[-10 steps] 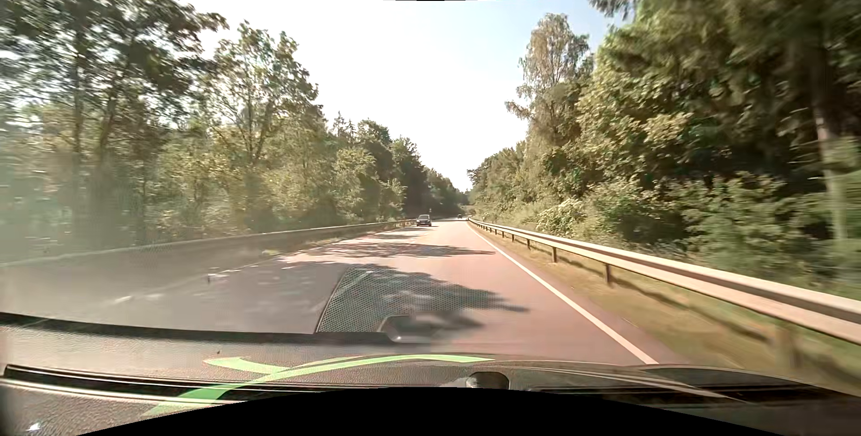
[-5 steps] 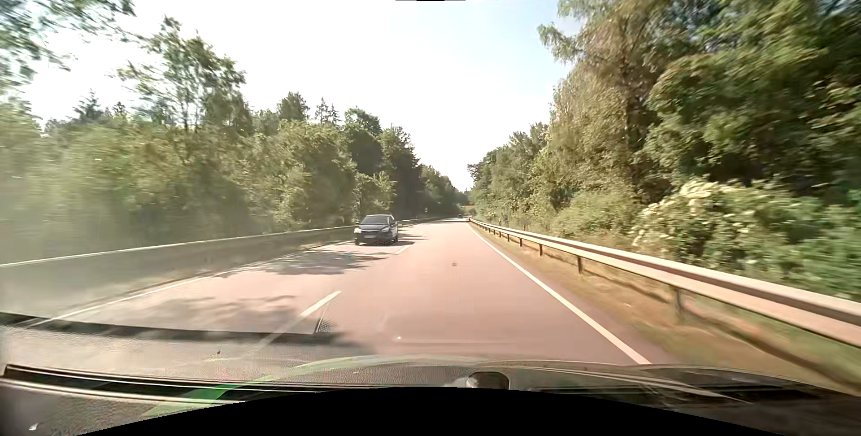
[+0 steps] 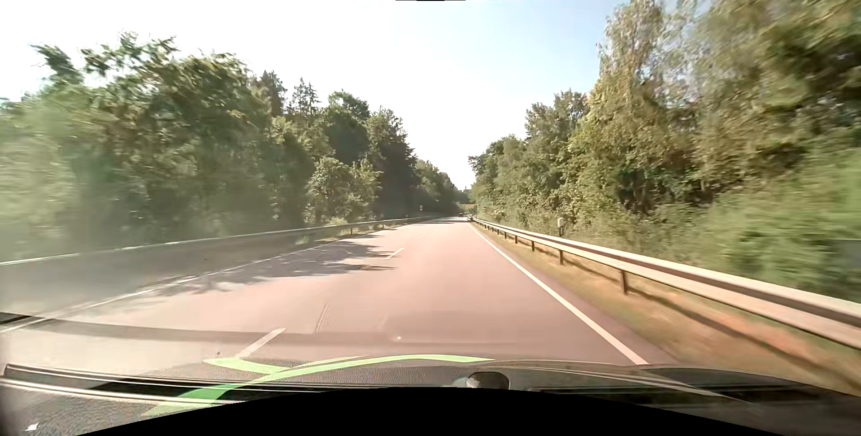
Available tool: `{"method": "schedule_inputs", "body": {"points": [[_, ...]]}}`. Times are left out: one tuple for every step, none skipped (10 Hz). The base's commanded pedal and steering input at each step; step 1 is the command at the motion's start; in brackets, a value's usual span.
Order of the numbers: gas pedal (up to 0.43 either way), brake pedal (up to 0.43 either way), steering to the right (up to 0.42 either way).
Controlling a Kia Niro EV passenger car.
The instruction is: Follow the waypoints while adhering to traffic rules and regulations
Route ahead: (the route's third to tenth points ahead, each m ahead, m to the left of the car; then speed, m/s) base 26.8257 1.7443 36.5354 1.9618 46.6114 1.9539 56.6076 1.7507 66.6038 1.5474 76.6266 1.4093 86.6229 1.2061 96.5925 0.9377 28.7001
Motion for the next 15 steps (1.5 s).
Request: {"method": "schedule_inputs", "body": {"points": [[0.15, 0.0, -0.001], [0.15, 0.0, -0.001], [0.15, 0.0, -0.001], [0.157, 0.0, -0.001], [0.169, 0.0, -0.001], [0.169, 0.0, -0.001], [0.189, 0.0, -0.001], [0.189, 0.0, -0.001], [0.197, 0.0, -0.001], [0.197, 0.0, -0.001], [0.197, 0.0, -0.001], [0.197, 0.0, -0.001], [0.197, 0.0, -0.001], [0.197, 0.0, -0.001], [0.197, 0.0, -0.001]]}}
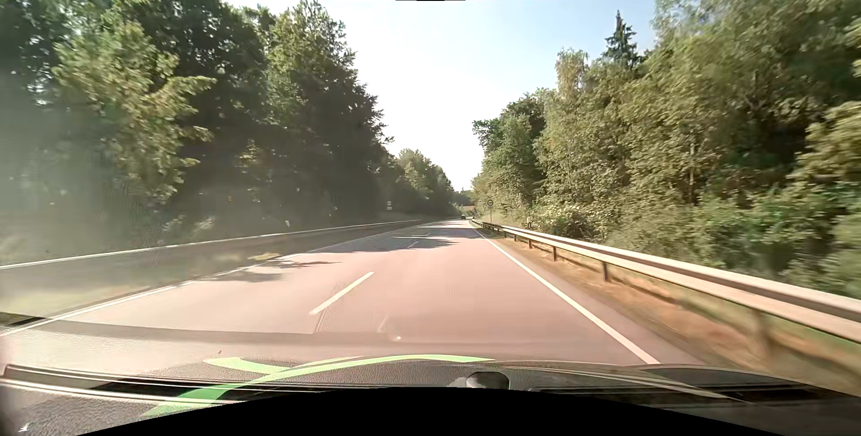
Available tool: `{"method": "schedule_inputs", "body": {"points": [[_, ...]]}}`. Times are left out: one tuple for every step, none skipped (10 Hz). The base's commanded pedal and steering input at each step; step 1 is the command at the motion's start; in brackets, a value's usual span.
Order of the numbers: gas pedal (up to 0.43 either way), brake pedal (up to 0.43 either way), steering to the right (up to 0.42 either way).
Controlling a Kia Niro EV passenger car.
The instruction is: Follow the waypoints while adhering to traffic rules and regulations
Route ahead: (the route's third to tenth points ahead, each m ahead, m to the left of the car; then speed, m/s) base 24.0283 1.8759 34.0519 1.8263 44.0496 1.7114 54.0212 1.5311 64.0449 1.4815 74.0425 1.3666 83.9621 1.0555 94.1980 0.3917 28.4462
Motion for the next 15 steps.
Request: {"method": "schedule_inputs", "body": {"points": [[0.197, 0.0, -0.001], [0.197, 0.0, -0.001], [0.197, 0.0, -0.001], [0.209, 0.0, -0.001], [0.22, 0.0, -0.001], [0.22, 0.0, -0.001], [0.22, 0.0, -0.001], [0.22, 0.0, -0.001], [0.22, 0.0, -0.001], [0.22, 0.0, 0.0], [0.22, 0.0, 0.0], [0.22, 0.0, 0.001], [0.22, 0.0, 0.001], [0.22, 0.0, 0.001], [0.22, 0.0, 0.001]]}}
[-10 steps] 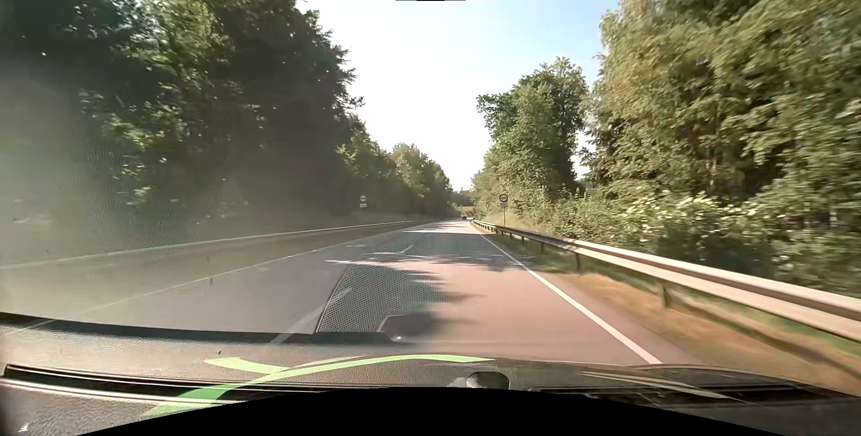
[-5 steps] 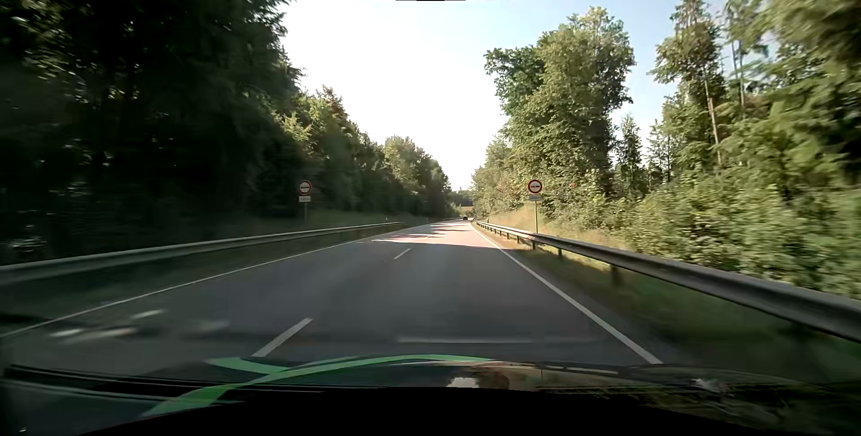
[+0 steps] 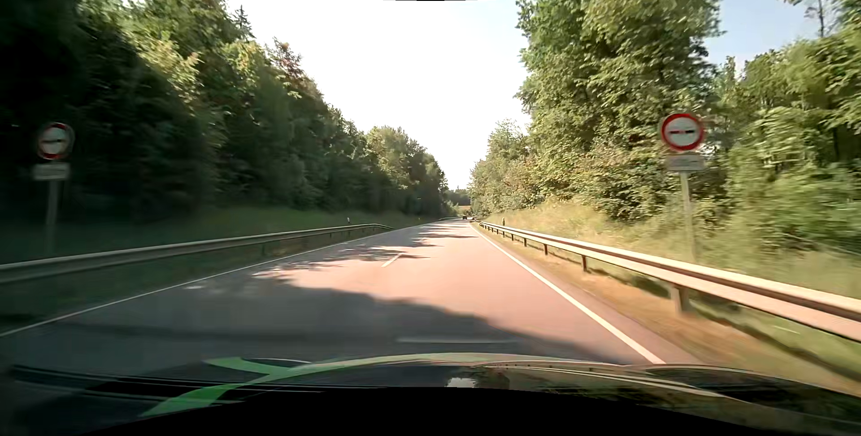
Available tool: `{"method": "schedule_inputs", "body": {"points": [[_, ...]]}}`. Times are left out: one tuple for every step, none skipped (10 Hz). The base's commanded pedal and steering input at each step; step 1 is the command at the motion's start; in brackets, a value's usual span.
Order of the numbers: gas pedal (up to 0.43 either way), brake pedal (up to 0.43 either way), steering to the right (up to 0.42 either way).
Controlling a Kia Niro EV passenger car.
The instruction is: Follow the waypoints while adhering to traffic rules and regulations
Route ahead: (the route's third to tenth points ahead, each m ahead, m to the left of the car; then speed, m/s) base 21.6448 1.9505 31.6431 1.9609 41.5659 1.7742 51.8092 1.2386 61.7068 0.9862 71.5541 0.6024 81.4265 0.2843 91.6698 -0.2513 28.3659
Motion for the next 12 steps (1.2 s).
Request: {"method": "schedule_inputs", "body": {"points": [[0.22, 0.0, 0.001], [0.22, 0.0, 0.001], [0.22, 0.0, 0.001], [0.22, 0.0, 0.002], [0.22, 0.0, 0.001], [0.228, 0.0, 0.001], [0.228, 0.0, 0.001], [0.248, 0.0, 0.001], [0.248, 0.0, 0.001], [0.248, 0.0, 0.001], [0.248, 0.0, 0.001], [0.248, 0.0, 0.001]]}}
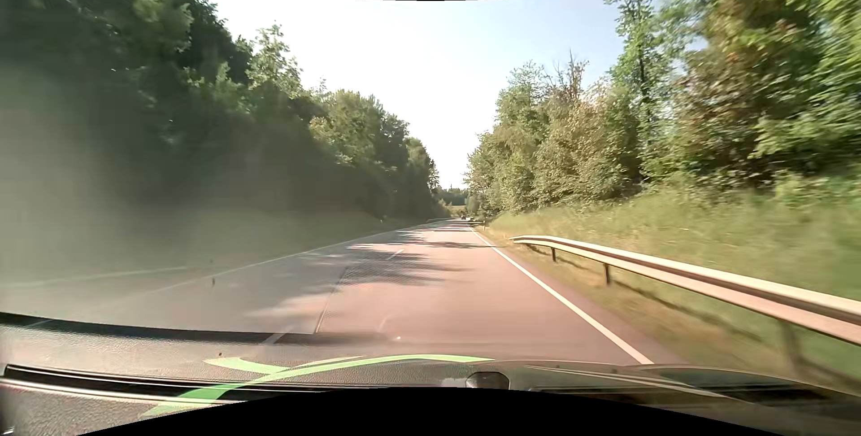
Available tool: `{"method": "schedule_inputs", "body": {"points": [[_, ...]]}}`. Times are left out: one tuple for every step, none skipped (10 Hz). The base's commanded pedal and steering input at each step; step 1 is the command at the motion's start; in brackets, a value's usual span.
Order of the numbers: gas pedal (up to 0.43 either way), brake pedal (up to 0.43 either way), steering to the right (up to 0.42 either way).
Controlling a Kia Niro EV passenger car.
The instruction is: Follow the waypoints while adhering to traffic rules and regulations
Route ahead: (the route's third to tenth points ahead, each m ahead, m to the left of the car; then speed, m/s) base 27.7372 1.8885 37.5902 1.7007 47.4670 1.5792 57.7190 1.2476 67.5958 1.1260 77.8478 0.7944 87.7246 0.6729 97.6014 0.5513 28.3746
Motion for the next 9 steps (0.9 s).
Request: {"method": "schedule_inputs", "body": {"points": [[0.248, 0.0, 0.0], [0.248, 0.0, 0.0], [0.248, 0.0, 0.0], [0.248, 0.0, 0.0], [0.248, 0.0, -0.001], [0.248, 0.0, -0.001], [0.248, 0.0, -0.001], [0.24, 0.0, -0.001], [0.24, 0.0, -0.001]]}}
